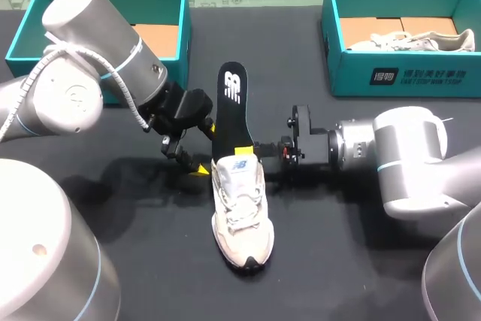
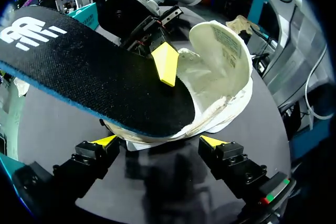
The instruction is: Take the shoe out of the shoebox, open the shoe tongue, remove and reinsert the insole, then place the shoe into the shoebox
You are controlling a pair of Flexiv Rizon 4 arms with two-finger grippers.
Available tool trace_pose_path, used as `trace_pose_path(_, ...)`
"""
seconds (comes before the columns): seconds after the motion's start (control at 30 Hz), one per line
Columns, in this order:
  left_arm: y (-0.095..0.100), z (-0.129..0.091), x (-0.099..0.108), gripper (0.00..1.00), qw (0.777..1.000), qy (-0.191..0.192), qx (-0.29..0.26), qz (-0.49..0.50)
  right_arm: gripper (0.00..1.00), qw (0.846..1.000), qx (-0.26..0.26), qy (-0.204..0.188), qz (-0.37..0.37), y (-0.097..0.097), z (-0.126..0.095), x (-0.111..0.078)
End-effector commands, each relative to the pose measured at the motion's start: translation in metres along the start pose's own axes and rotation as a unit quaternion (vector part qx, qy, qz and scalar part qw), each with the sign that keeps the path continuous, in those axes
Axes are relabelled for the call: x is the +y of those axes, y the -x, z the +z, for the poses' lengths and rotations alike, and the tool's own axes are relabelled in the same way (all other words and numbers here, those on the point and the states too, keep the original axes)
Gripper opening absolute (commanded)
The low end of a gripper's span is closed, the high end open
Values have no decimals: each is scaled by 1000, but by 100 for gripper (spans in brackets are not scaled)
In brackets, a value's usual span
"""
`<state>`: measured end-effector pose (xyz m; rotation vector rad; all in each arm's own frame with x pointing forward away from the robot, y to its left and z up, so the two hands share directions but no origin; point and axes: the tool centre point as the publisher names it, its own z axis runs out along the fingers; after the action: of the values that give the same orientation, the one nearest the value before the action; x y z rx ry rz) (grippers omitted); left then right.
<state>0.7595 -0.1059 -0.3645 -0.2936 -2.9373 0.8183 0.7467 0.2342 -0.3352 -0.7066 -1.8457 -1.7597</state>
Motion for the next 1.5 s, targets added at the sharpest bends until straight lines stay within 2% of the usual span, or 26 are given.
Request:
trace_pose_path(0.03,0,0,0,100,1000,0,0,0,26,1000,1,-6,-2,1,4,1)
trace_pose_path(0.47,0,0,0,100,1000,0,0,0,27,1000,0,-7,-5,-1,4,0)
trace_pose_path(0.77,0,0,0,100,1000,0,0,0,35,1000,5,-17,-19,-4,6,6)
trace_pose_path(1.17,0,0,0,100,1000,0,0,0,31,999,-12,-17,-36,-13,0,10)
trace_pose_path(1.5,0,0,0,100,1000,0,0,0,31,998,-15,-28,-49,-18,-1,20)
